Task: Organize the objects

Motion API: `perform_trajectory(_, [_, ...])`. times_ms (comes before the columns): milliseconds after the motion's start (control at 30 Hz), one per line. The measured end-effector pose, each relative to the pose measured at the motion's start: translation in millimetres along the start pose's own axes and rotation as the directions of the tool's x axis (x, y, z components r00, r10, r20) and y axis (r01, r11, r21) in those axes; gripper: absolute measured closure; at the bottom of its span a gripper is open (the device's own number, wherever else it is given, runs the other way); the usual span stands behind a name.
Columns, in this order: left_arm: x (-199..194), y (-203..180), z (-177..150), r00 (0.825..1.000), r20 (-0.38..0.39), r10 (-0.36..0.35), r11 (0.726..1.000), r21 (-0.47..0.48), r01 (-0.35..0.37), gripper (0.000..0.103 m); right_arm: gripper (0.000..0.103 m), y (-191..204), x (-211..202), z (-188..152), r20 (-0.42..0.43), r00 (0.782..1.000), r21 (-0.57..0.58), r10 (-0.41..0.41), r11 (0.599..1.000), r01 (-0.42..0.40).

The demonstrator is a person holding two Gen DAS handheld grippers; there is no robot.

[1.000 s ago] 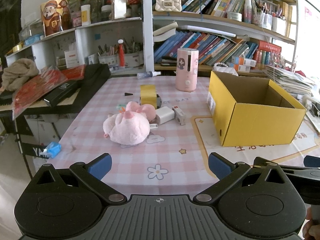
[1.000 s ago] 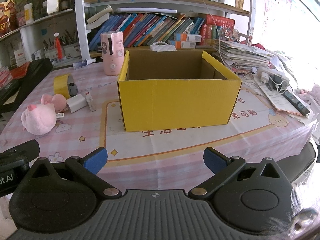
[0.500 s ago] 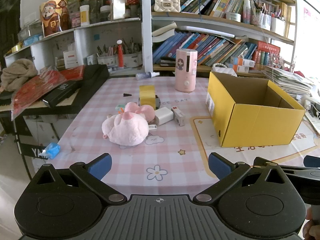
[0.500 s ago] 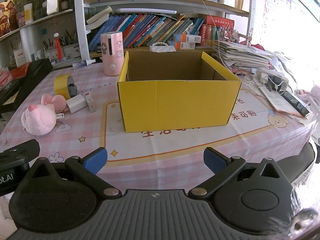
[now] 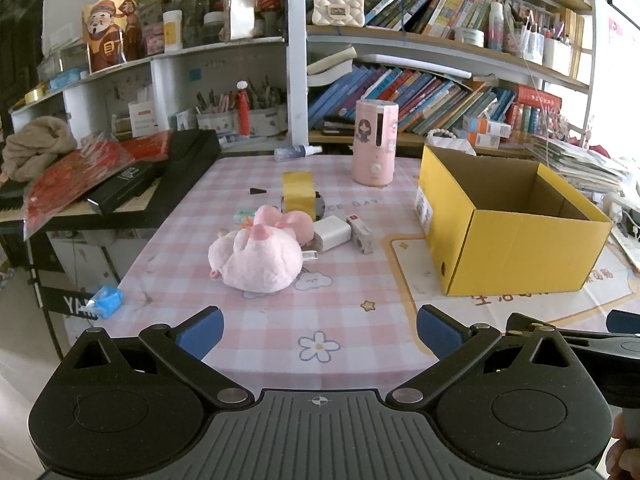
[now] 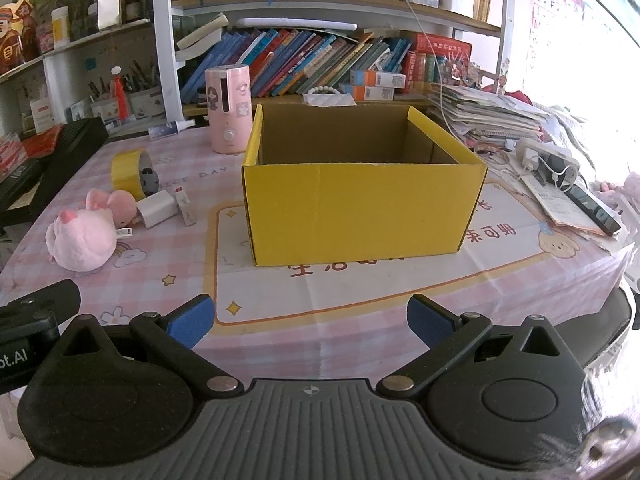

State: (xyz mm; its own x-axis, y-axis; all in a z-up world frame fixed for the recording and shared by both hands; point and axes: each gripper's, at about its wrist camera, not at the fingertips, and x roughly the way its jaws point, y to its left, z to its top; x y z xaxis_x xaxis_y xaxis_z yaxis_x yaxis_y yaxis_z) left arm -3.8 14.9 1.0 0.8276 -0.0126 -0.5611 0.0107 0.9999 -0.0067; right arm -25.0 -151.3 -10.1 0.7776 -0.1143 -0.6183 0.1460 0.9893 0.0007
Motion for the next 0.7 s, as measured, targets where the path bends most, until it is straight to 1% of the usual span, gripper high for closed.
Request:
perform_trajectory(167, [0.4, 5.1, 0.4, 1.000, -0.013, 0.003, 1.000, 0.007, -0.002, 0.000, 0.000, 2.7, -0.5, 0.9, -0.002, 1.000, 0.002, 0.005, 1.000, -0.005])
perform_trajectory(367, [1.7, 13.4, 0.2, 0.998, -0.060, 0.015, 1.000, 0.002, -0.015, 0.000, 0.000, 9.0, -0.5, 0.9, 0.001, 1.000, -0.009, 0.015, 1.000, -0.015])
perform_trajectory(467, [2.4, 18.8, -1.0, 0.997, -0.073, -0.001, 1.000, -0.017, -0.001, 0.000, 0.000, 12.8, 0.2, 1.2, -0.004, 1.000, -0.018, 0.020, 1.000, -0.020])
perform_trajectory(533, [2.4, 21.8, -3.7, 0.998, -0.056, -0.008, 0.999, -0.035, 0.007, 0.000, 0.000, 15.3, 0.9, 1.0, -0.006, 1.000, -0.023, 0.022, 0.999, -0.022])
perform_trajectory(700, [2.9, 25.4, -6.0, 0.999, -0.034, 0.012, 0.999, -0.036, -0.014, 0.000, 0.000, 21.4, 4.4, 1.3, -0.017, 0.999, -0.041, 0.038, 0.998, -0.038])
